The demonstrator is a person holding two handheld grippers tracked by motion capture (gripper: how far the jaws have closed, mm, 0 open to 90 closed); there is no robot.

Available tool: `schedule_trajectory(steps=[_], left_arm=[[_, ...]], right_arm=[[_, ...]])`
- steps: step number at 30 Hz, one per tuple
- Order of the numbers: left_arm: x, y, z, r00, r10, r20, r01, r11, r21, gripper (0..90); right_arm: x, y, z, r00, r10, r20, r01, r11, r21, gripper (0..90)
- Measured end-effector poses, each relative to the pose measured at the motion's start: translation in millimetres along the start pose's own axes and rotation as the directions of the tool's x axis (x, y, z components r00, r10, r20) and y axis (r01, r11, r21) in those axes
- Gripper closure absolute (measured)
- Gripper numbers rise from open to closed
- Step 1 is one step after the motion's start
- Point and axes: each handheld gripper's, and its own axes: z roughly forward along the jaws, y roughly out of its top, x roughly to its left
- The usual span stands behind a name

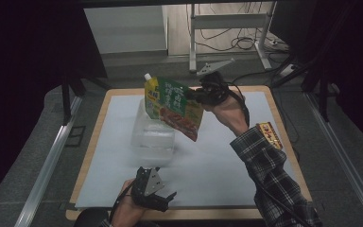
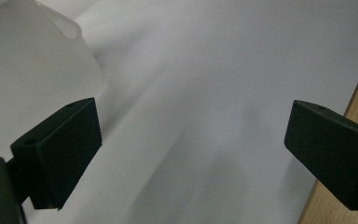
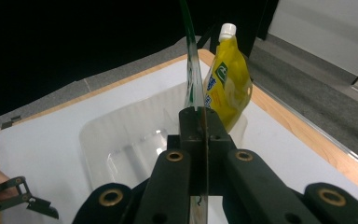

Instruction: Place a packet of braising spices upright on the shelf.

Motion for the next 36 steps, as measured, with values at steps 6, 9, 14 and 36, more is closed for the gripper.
schedule_trajectory(steps=[6, 9, 14, 36], left_arm=[[0.0, 0.0, -0.2, 1.0, -0.002, 0.001, 0.002, 1.0, -0.002, 3.8], [0.1, 0.0, -0.1, 1.0, -0.003, 0.002, 0.003, 1.0, -0.002, 3.8], [0.1, 0.1, -0.1, 1.0, -0.001, 0.002, 0.001, 1.0, -0.001, 3.8], [0.6, 0.0, -0.8, 1.0, 0.001, 0.002, -0.001, 1.0, 0.0, 4.1]], right_arm=[[0.3, 3.9, 9.9, 0.9999, 0.005, -0.013, -0.005, 1.0, -0.007, 89.2], [1.0, 6.3, 16.2, 0.9998, 0.007, -0.018, -0.007, 1.0, -0.005, 89.2], [2.7, 12.1, 27.1, 0.9998, -0.004, -0.022, 0.004, 1.0, 0.003, 89.2], [14.2, 36.2, 70.4, 0.9983, -0.029, -0.05, 0.029, 1.0, -0.006, 89.2]])
